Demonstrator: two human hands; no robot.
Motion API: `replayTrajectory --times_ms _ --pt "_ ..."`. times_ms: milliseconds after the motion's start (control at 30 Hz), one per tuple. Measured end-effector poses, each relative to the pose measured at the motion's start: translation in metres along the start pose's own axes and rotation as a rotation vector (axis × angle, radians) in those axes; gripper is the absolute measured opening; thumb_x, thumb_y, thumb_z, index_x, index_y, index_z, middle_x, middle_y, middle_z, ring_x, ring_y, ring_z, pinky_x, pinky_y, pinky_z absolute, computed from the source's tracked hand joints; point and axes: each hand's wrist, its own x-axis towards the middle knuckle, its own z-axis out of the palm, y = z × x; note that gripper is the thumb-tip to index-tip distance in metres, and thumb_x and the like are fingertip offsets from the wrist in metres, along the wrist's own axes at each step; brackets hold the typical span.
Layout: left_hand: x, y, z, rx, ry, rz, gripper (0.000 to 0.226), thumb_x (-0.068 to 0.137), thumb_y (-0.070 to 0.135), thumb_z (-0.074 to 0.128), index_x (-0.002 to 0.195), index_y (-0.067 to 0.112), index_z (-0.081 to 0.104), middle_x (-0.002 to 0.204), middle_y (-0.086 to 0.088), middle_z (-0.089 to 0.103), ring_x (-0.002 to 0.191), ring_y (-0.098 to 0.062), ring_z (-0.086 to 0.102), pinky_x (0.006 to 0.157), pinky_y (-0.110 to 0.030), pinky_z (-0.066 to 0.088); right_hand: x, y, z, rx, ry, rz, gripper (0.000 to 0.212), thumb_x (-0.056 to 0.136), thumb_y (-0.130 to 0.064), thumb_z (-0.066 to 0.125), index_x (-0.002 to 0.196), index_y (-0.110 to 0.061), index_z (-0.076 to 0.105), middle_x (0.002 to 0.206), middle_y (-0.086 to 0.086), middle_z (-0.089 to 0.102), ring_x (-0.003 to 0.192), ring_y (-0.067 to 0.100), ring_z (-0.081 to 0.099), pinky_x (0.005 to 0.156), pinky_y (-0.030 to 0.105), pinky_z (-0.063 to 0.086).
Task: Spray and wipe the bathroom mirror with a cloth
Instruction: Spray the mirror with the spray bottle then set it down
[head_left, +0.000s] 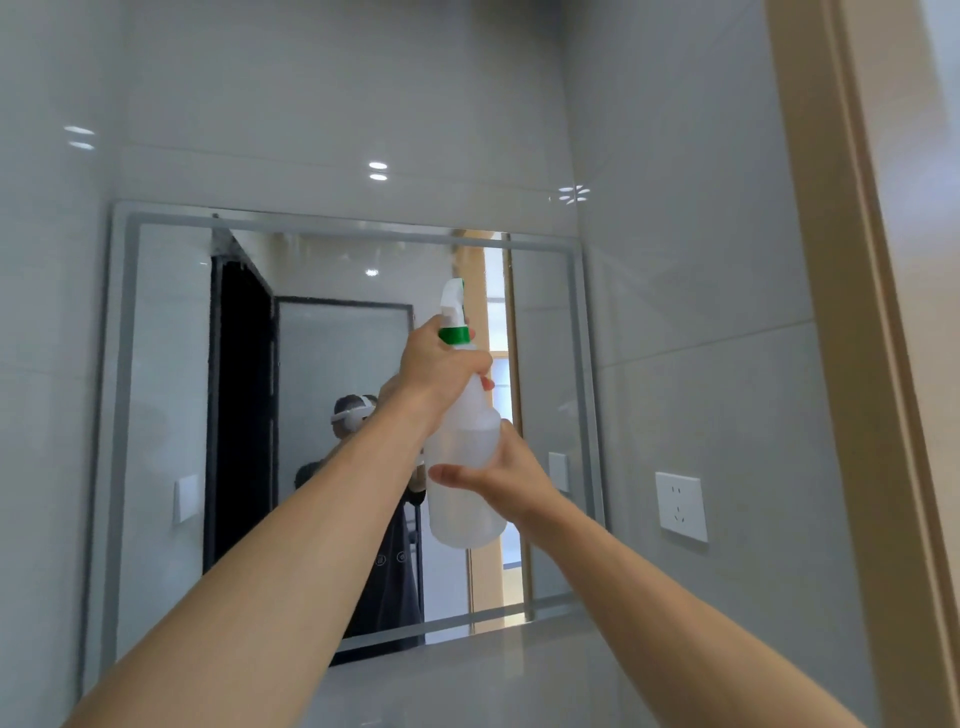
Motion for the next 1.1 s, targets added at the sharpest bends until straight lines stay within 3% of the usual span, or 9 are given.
replayTrajectory --times_ms 100,400,600,667,767,833,900,1033,1100 --pt "0.001 0.001 0.015 -0.009 -0.009 0.005 0.040 0.072 -0.004 0.069 0.110 0.005 0.061 0.094 -0.007 0.061 0.062 -0.024 0.066 0.075 -0.054 0.061 -0.001 0.004 -0.014 -0.003 0.020 0.023 0.082 0.062 -0.040 0.087 0.131 -0.028 0.044 0.120 0.001 0.061 0.110 0.020 0.060 0.093 0.043 0.055" --pt "-0.001 0.000 0.047 0.001 -0.016 -0.003 0.030 0.066 -0.003 0.068 0.094 0.003 0.059 0.071 -0.005 0.059 0.057 -0.030 0.069 0.067 -0.049 0.060 -0.010 0.014 -0.043 -0.039 0.051 0.029 0.090 0.052 -0.049 0.084 0.132 -0.029 0.047 0.120 0.002 0.063 0.110 0.022 0.063 0.091 0.042 0.056" --pt "-0.003 -0.002 0.059 -0.016 -0.064 -0.022 0.044 0.058 0.002 0.066 0.101 -0.002 0.059 0.079 -0.009 0.060 0.052 -0.027 0.065 0.067 -0.052 0.060 -0.014 0.021 -0.048 -0.061 0.095 0.075 0.098 0.046 -0.058 0.081 0.133 -0.029 0.046 0.120 0.002 0.062 0.110 0.022 0.062 0.095 0.049 0.056" --pt "-0.004 -0.004 0.062 -0.018 -0.087 -0.025 0.041 0.064 -0.002 0.067 0.104 -0.003 0.059 0.083 -0.010 0.059 0.053 -0.026 0.065 0.065 -0.044 0.061 -0.015 0.024 -0.050 -0.062 0.100 0.089 0.097 0.047 -0.056 0.082 0.133 -0.030 0.045 0.121 0.002 0.062 0.110 0.022 0.062 0.096 0.049 0.056" --pt "-0.007 -0.007 0.066 0.006 -0.102 -0.042 0.038 0.074 -0.004 0.066 0.110 -0.001 0.058 0.086 -0.009 0.059 0.050 -0.018 0.066 0.047 -0.021 0.051 -0.019 0.027 -0.054 -0.064 0.102 0.100 0.094 0.052 -0.050 0.083 0.135 -0.028 0.044 0.122 0.003 0.061 0.111 0.023 0.061 0.096 0.048 0.055" --pt "-0.010 -0.009 0.068 -0.006 -0.114 -0.049 0.038 0.075 -0.004 0.066 0.113 0.000 0.058 0.088 -0.009 0.060 0.046 -0.013 0.065 0.043 -0.017 0.049 -0.021 0.029 -0.057 -0.061 0.106 0.104 0.091 0.054 -0.046 0.084 0.135 -0.027 0.045 0.122 0.003 0.062 0.110 0.024 0.062 0.095 0.047 0.055" --pt "-0.011 -0.014 0.072 -0.005 -0.126 -0.061 0.038 0.075 -0.003 0.067 0.111 0.002 0.059 0.088 -0.009 0.060 0.047 -0.013 0.065 0.050 -0.022 0.055 -0.025 0.032 -0.058 -0.047 0.113 0.110 0.090 0.054 -0.045 0.084 0.133 -0.027 0.047 0.120 0.003 0.063 0.110 0.024 0.063 0.095 0.047 0.055" --pt "-0.015 -0.026 0.080 -0.073 -0.134 -0.108 0.043 0.063 -0.004 0.068 0.105 -0.001 0.060 0.084 -0.011 0.061 0.051 -0.023 0.063 0.070 -0.056 0.061 -0.034 0.045 -0.057 -0.030 0.136 0.161 0.089 0.052 -0.045 0.086 0.131 -0.028 0.047 0.117 0.002 0.064 0.108 0.023 0.063 0.095 0.050 0.055" --pt "-0.019 -0.036 0.084 -0.052 -0.147 -0.134 0.042 0.064 -0.004 0.067 0.105 -0.001 0.059 0.083 -0.010 0.061 0.051 -0.022 0.063 0.070 -0.057 0.060 -0.041 0.053 -0.056 -0.032 0.140 0.194 0.089 0.051 -0.046 0.086 0.130 -0.027 0.047 0.117 0.002 0.064 0.108 0.023 0.064 0.096 0.051 0.055"
